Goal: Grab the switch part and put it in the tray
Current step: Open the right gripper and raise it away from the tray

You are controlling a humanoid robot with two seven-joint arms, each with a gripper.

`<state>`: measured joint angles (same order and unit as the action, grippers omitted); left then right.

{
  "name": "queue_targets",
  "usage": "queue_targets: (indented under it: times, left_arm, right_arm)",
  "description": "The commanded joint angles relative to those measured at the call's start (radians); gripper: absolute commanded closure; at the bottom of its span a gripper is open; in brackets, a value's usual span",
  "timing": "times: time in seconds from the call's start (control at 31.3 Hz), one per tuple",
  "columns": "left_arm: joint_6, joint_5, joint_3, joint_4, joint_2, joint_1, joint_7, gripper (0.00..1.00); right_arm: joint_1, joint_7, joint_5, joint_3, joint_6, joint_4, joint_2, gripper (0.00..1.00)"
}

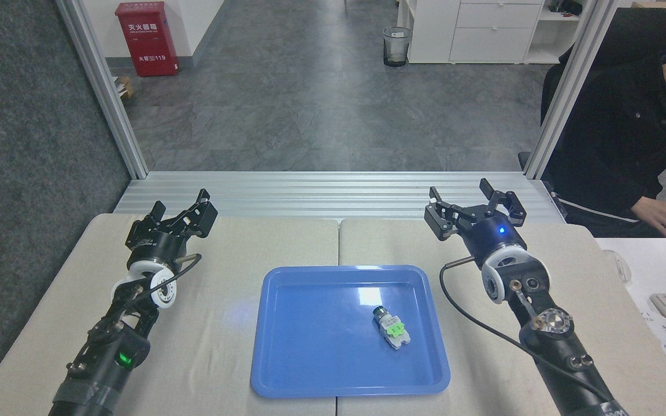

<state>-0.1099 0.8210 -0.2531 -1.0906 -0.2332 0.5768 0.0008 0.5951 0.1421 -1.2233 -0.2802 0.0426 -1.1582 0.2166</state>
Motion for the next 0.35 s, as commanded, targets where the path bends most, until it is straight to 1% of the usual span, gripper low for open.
queue_targets:
  times: [0.0,0.16,0.26,0.32]
  left_arm:
    - [-0.001,0.000,0.000,0.000,0.000,0.000,0.001,0.00]
    - [-0.001,0.000,0.000,0.000,0.000,0.000,0.001,0.00]
    - [-0.001,0.000,0.000,0.000,0.000,0.000,0.001,0.00]
    - [-0.001,0.001,0.000,0.000,0.000,0.000,0.001,0.00]
  right_arm:
    - [0.052,-0.015,0.079,0.085,0.108,0.178,0.204,0.01]
    - [0.045,-0.021,0.143,0.087,0.105,0.180,0.205,0.01]
    - [0.042,-0.021,0.163,0.087,0.106,0.180,0.210,0.01]
    - [0.035,-0.021,0.165,0.093,0.106,0.181,0.230,0.01]
